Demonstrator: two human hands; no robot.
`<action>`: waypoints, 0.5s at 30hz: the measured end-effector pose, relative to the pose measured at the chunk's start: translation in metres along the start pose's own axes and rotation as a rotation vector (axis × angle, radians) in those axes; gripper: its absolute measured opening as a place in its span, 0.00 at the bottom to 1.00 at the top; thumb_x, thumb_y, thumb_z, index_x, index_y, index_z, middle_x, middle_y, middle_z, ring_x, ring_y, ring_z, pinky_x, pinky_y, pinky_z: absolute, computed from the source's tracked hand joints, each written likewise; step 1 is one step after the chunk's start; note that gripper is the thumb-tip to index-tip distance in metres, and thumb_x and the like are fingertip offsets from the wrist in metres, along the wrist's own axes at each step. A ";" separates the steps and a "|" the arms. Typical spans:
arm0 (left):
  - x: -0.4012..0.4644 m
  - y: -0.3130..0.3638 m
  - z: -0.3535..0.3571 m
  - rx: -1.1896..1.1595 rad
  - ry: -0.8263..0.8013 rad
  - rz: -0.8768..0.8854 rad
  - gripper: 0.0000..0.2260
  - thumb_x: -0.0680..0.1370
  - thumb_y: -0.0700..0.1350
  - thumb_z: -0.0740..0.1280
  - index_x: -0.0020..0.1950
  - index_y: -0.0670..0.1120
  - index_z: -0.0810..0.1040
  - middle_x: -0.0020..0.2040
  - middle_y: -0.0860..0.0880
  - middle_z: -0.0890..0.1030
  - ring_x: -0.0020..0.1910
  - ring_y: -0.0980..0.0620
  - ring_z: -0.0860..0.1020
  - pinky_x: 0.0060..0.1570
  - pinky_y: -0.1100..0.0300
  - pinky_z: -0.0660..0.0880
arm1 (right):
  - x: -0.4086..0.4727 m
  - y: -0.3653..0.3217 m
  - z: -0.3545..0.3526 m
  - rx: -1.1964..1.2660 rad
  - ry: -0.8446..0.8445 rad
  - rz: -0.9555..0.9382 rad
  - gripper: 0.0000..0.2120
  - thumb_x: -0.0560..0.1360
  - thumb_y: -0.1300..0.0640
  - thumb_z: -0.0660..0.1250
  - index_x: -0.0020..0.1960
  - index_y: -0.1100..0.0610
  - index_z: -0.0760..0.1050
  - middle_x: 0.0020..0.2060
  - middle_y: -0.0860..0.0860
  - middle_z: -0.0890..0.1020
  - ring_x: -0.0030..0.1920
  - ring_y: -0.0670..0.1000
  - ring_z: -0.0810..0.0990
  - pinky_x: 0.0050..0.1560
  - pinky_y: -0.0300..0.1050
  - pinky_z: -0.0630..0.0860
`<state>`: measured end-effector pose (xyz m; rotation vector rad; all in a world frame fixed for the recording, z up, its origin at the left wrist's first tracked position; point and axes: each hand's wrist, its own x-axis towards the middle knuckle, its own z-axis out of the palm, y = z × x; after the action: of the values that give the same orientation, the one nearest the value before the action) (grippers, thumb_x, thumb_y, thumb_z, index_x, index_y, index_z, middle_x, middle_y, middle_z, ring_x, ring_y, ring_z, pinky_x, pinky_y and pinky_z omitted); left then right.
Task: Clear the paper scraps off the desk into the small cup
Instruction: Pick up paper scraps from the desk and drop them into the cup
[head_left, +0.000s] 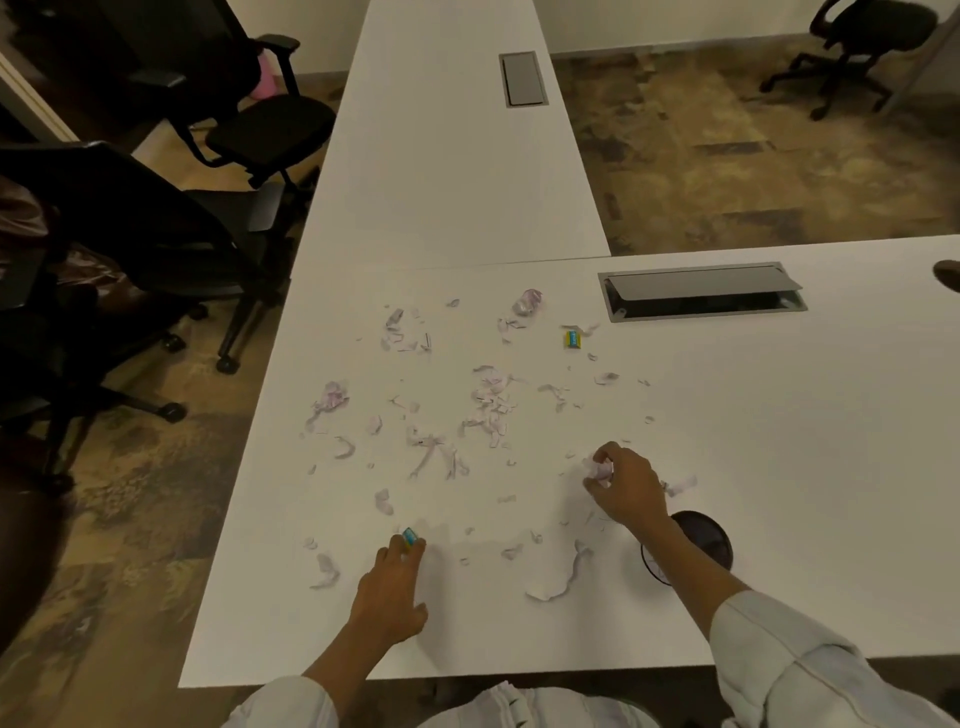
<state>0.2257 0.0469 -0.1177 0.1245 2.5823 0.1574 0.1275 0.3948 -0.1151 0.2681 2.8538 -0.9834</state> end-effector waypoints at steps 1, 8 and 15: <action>0.001 0.002 0.000 0.004 0.001 -0.005 0.37 0.73 0.54 0.68 0.76 0.49 0.52 0.74 0.47 0.58 0.67 0.49 0.67 0.59 0.58 0.73 | -0.004 0.001 -0.001 0.023 0.013 -0.002 0.12 0.67 0.54 0.74 0.47 0.52 0.74 0.40 0.48 0.78 0.40 0.50 0.76 0.37 0.41 0.68; 0.010 0.006 -0.005 -0.040 0.061 0.002 0.29 0.70 0.46 0.71 0.67 0.45 0.63 0.62 0.46 0.69 0.51 0.50 0.75 0.42 0.63 0.74 | -0.033 0.008 -0.019 0.105 0.047 -0.004 0.11 0.67 0.54 0.74 0.44 0.50 0.74 0.38 0.45 0.80 0.39 0.46 0.80 0.33 0.37 0.71; 0.035 0.055 -0.038 -0.237 0.220 0.157 0.22 0.69 0.48 0.73 0.58 0.46 0.69 0.55 0.49 0.70 0.33 0.55 0.73 0.34 0.63 0.72 | -0.054 0.003 -0.054 0.198 0.181 0.011 0.12 0.68 0.51 0.74 0.47 0.46 0.73 0.45 0.41 0.81 0.41 0.41 0.80 0.38 0.37 0.75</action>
<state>0.1792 0.1018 -0.0963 0.2331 2.7465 0.5610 0.1789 0.4237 -0.0657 0.4104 2.9096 -1.3052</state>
